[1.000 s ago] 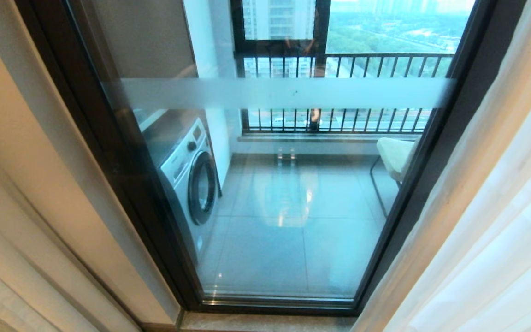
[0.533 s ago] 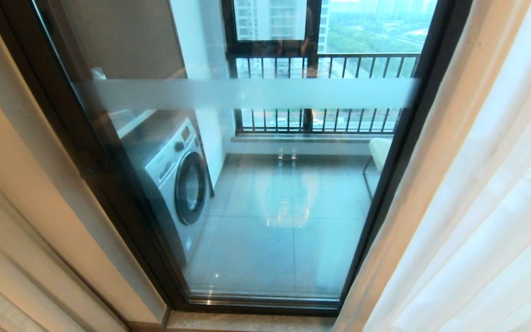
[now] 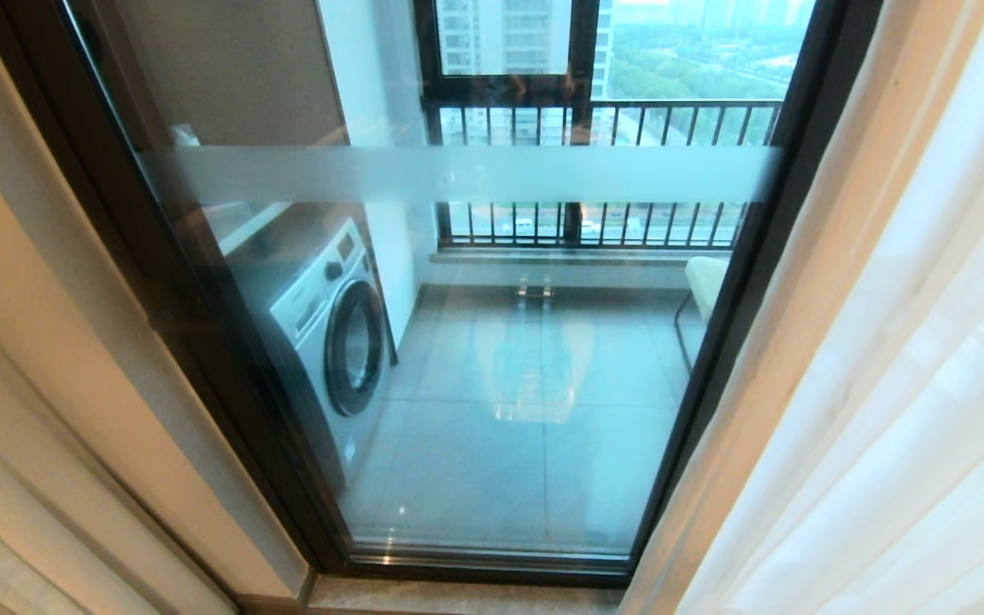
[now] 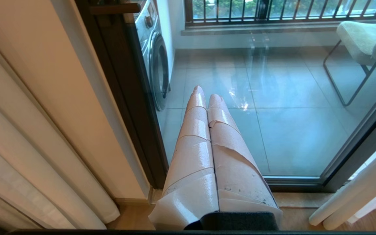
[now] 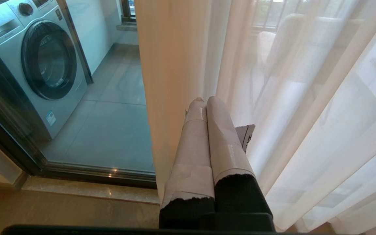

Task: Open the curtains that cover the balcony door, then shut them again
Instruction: Pull the inner curtains open on both sides

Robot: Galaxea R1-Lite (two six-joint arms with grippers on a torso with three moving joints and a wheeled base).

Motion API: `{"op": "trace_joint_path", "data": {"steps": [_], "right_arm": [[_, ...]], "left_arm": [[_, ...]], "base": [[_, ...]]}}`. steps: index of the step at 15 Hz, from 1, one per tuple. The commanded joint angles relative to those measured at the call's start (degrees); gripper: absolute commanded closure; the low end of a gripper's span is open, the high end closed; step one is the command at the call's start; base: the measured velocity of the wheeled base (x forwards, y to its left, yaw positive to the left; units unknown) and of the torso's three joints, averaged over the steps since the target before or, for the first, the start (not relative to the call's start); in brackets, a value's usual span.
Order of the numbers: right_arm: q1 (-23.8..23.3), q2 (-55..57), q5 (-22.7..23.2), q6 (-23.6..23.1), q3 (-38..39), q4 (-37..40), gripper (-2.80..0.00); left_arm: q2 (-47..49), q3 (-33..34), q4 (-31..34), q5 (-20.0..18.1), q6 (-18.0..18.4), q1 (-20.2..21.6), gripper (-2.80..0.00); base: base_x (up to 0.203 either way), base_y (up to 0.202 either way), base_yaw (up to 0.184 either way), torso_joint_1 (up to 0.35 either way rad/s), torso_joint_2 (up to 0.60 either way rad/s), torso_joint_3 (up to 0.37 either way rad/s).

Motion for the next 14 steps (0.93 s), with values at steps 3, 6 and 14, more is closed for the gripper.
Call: {"op": "trace_joint_path", "data": {"steps": [3, 6, 14], "right_arm": [[0.04, -0.02, 0.03, -0.04, 0.00, 0.01, 0.00], [0.04, -0.02, 0.03, -0.04, 0.00, 0.01, 0.00], [0.04, -0.02, 0.03, -0.21, 0.00, 0.01, 0.00]], "left_arm": [[0.08, 0.00, 0.04, -0.05, -0.06, 0.02, 0.00], [0.08, 0.00, 0.04, -0.05, -0.06, 0.02, 0.00], [0.08, 0.00, 0.04, -0.05, -0.06, 0.02, 0.00]], "base": [[0.000, 0.000, 0.000, 0.000, 0.00, 0.000], [0.000, 0.000, 0.000, 0.000, 0.00, 0.000], [0.000, 0.000, 0.000, 0.000, 0.00, 0.000]]}}
